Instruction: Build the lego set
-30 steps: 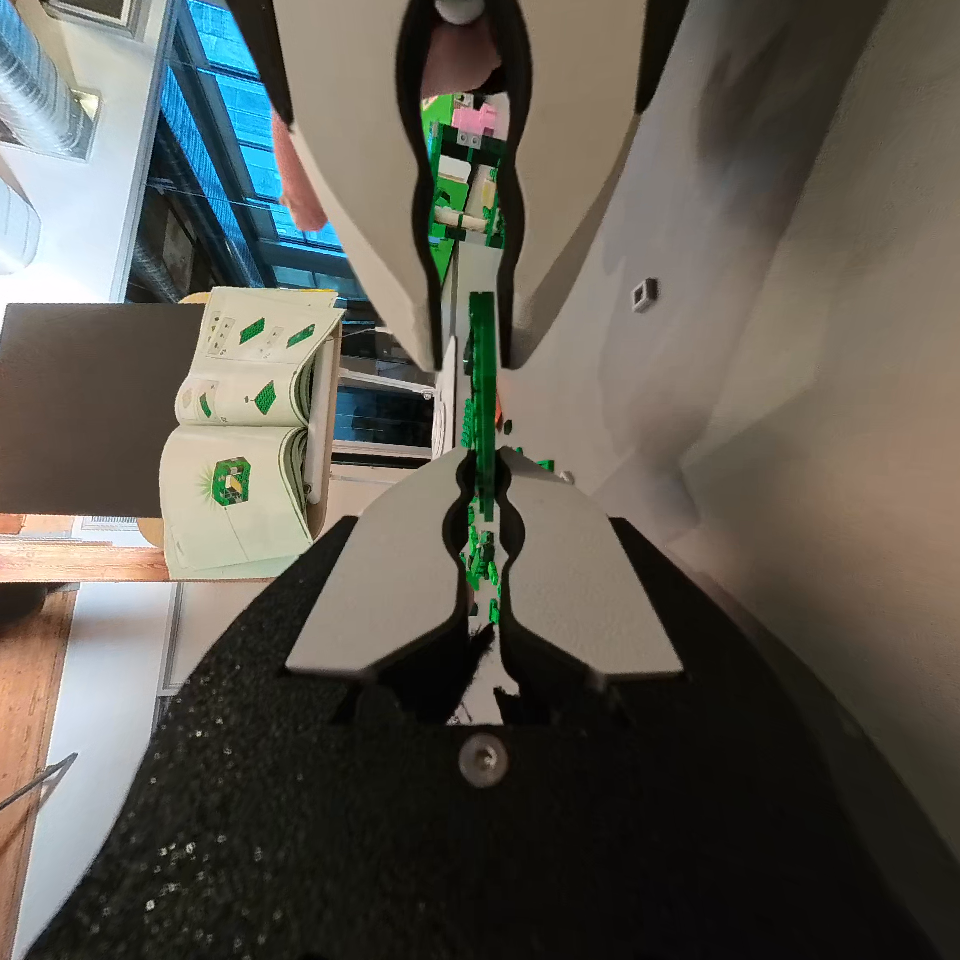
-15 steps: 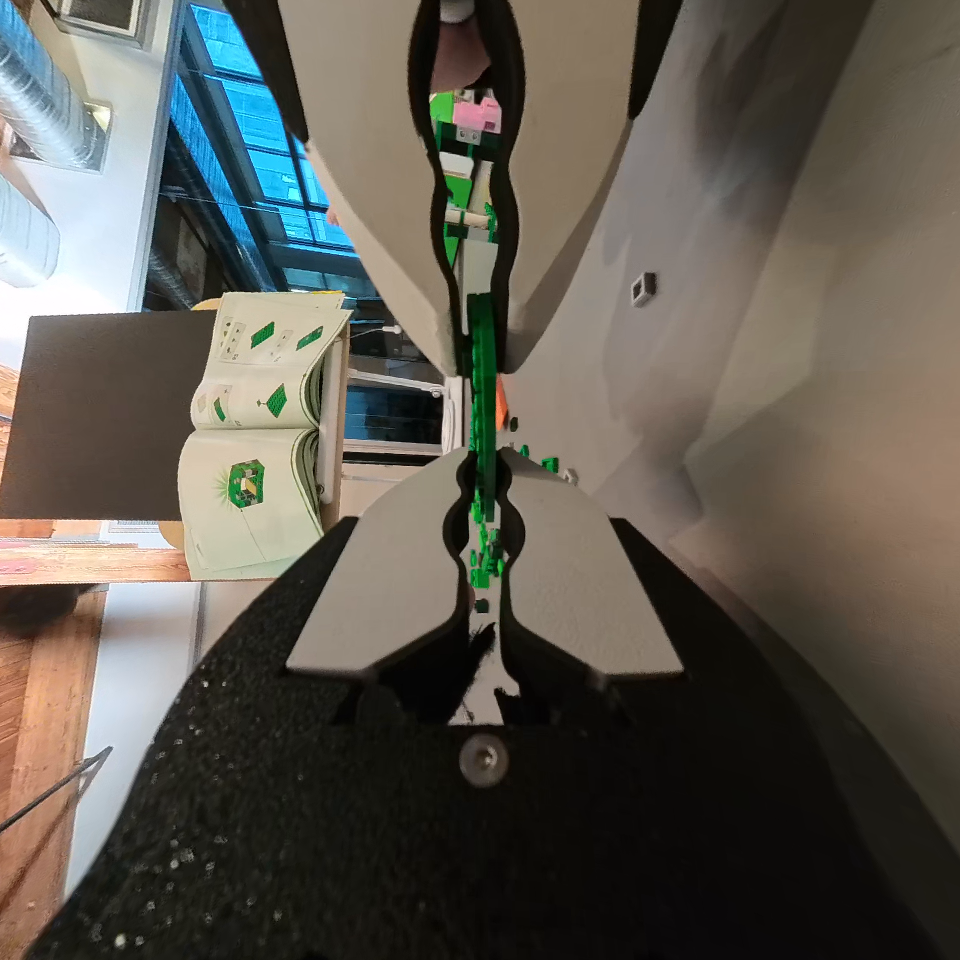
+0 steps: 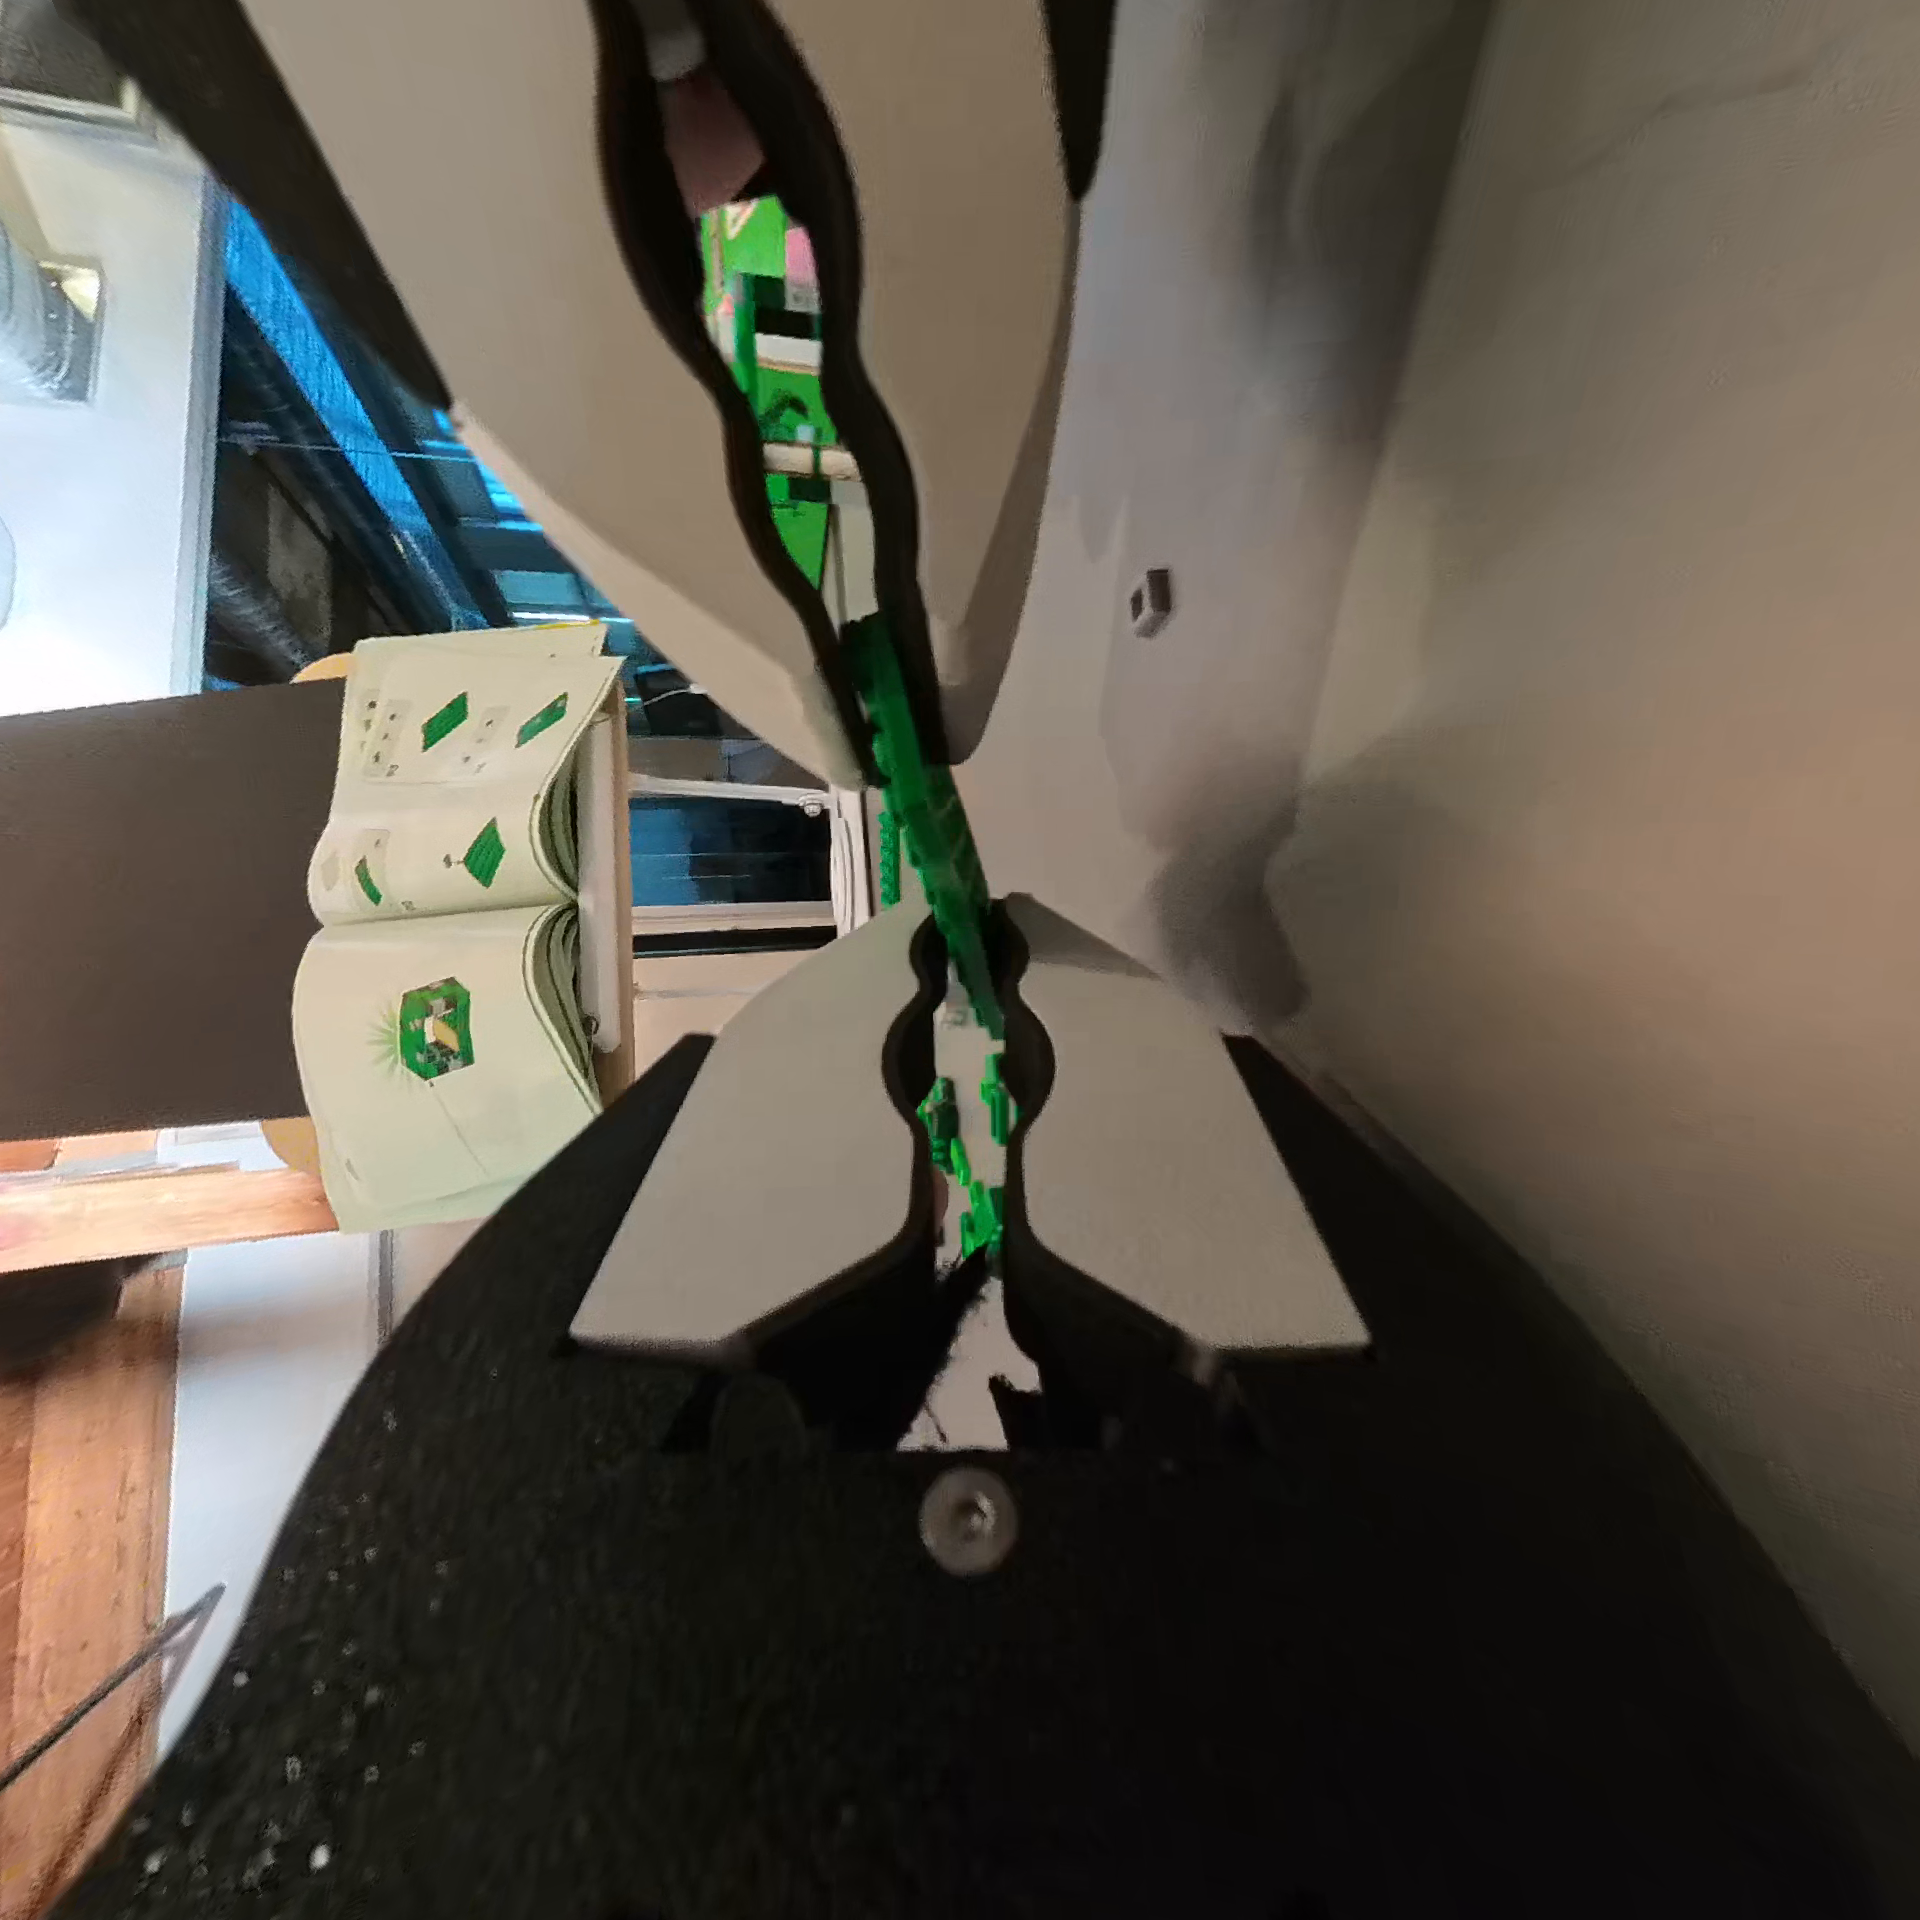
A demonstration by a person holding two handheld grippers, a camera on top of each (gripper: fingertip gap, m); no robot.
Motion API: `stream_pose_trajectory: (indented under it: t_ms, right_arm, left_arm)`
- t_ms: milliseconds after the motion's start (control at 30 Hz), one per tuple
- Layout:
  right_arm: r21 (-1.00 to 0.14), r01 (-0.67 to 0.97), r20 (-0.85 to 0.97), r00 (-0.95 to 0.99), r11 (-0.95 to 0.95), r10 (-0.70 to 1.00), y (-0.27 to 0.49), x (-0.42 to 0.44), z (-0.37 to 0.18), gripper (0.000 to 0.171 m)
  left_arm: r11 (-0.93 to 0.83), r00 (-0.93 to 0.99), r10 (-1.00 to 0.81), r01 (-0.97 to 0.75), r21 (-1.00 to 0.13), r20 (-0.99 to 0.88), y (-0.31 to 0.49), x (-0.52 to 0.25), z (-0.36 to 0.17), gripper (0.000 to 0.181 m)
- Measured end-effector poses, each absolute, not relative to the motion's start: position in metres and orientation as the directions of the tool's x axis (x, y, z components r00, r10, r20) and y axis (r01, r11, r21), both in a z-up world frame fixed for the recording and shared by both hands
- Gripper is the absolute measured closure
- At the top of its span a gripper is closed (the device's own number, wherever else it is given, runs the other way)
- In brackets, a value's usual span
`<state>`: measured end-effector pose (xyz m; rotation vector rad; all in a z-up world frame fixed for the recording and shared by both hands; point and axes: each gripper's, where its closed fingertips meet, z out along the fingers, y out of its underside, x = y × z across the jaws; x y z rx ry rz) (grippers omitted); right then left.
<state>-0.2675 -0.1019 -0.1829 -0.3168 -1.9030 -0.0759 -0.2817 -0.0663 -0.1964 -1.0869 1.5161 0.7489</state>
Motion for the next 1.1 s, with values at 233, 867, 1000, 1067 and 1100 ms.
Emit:
stream_pose_trajectory:
  t_ms: [233, 867, 1000, 1067, 1100]
  right_arm:
    - [-0.172, 0.276, 0.913, -0.315, 0.946, 0.258, -0.101, -0.267, -0.189, 0.159]
    - [-0.315, 0.226, 0.918, -0.175, 0.922, 0.356, -0.097, -0.268, -0.174, 0.158]
    - [-0.315, 0.210, 0.920, -0.170, 0.926, 0.352, -0.098, -0.268, -0.174, 0.150]
    - [-0.282, 0.197, 0.933, -0.171, 0.939, 0.316, -0.101, -0.269, -0.176, 0.162]
    - [-0.265, 0.189, 0.940, -0.166, 0.946, 0.297, -0.101, -0.269, -0.176, 0.165]
  left_arm:
    - [0.367, -0.007, -0.213, -0.927, -0.073, -0.977, -0.064, -0.284, -0.191, 0.176]
    - [0.347, 0.137, -0.295, -0.907, -0.239, -0.946, -0.064, -0.286, -0.187, 0.176]
    - [0.342, 0.119, -0.297, -0.913, -0.222, -0.947, -0.064, -0.288, -0.190, 0.176]
    - [0.346, 0.123, -0.289, -0.911, -0.223, -0.949, -0.065, -0.286, -0.188, 0.176]
    - [0.345, 0.130, -0.286, -0.910, -0.229, -0.949, -0.065, -0.287, -0.186, 0.176]
